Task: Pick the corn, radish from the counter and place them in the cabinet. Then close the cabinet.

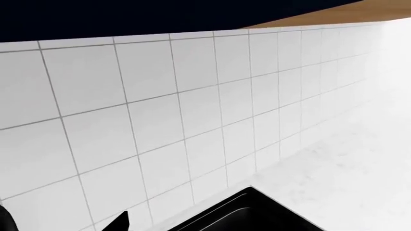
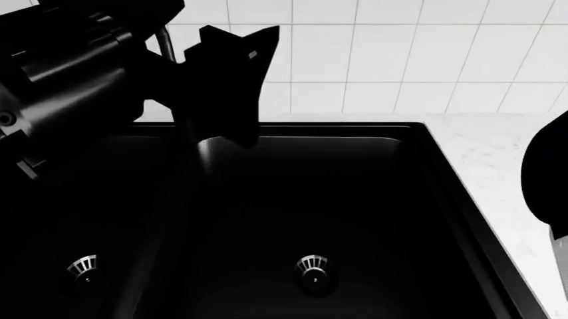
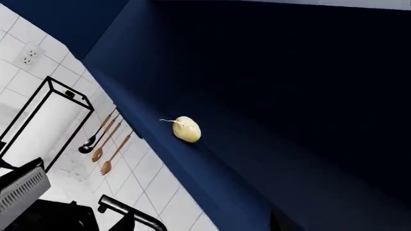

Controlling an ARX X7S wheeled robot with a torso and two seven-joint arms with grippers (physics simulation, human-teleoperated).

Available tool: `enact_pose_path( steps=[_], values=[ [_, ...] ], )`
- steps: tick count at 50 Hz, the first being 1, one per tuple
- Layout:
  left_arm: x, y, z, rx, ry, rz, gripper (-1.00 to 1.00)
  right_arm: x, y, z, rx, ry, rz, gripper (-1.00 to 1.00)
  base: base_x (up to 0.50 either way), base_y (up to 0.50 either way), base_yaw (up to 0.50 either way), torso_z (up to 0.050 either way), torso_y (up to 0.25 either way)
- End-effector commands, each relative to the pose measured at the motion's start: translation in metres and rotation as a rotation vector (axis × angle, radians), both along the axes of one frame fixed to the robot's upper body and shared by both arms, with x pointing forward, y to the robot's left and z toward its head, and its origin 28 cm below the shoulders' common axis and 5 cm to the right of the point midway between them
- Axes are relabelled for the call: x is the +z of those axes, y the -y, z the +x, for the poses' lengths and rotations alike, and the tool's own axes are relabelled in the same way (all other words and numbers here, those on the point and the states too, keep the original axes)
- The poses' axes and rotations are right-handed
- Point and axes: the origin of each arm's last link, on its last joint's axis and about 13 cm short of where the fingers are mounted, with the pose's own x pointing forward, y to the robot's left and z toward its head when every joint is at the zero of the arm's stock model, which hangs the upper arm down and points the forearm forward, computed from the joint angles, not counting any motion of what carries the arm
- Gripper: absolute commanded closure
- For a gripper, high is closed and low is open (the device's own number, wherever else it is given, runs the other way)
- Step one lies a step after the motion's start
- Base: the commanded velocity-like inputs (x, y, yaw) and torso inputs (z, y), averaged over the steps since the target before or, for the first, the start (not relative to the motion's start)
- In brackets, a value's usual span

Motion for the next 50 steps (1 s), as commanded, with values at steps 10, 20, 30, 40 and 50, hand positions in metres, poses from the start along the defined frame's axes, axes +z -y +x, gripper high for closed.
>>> enact_pose_path(
  steps=[10, 20, 30, 40, 50],
  values=[
    [0.002, 0.001, -0.001, -0.006, 0.005, 0.005, -1.0, -0.027, 0.013, 0.011, -0.02, -0.042, -0.013, -1.0, 0.0, 0.0, 0.0, 0.0, 0.0],
    [0.002, 0.002, -0.001, -0.009, 0.004, 0.006, -1.0, -0.048, 0.029, 0.016, -0.061, -0.075, 0.006, -1.0, 0.0, 0.0, 0.0, 0.0, 0.0],
    [0.002, 0.003, -0.001, -0.009, 0.003, 0.009, -1.0, -0.068, 0.041, 0.018, -0.11, -0.104, 0.039, -1.0, 0.0, 0.0, 0.0, 0.0, 0.0],
    [0.001, 0.003, -0.001, -0.009, 0.002, 0.01, -1.0, -0.076, 0.054, 0.013, -0.149, -0.093, 0.092, -1.0, 0.0, 0.0, 0.0, 0.0, 0.0],
    [0.001, 0.003, 0.0, -0.008, 0.002, 0.01, -1.0, -0.079, 0.061, 0.008, -0.189, -0.072, 0.143, -1.0, 0.0, 0.0, 0.0, 0.0, 0.0]
  ],
)
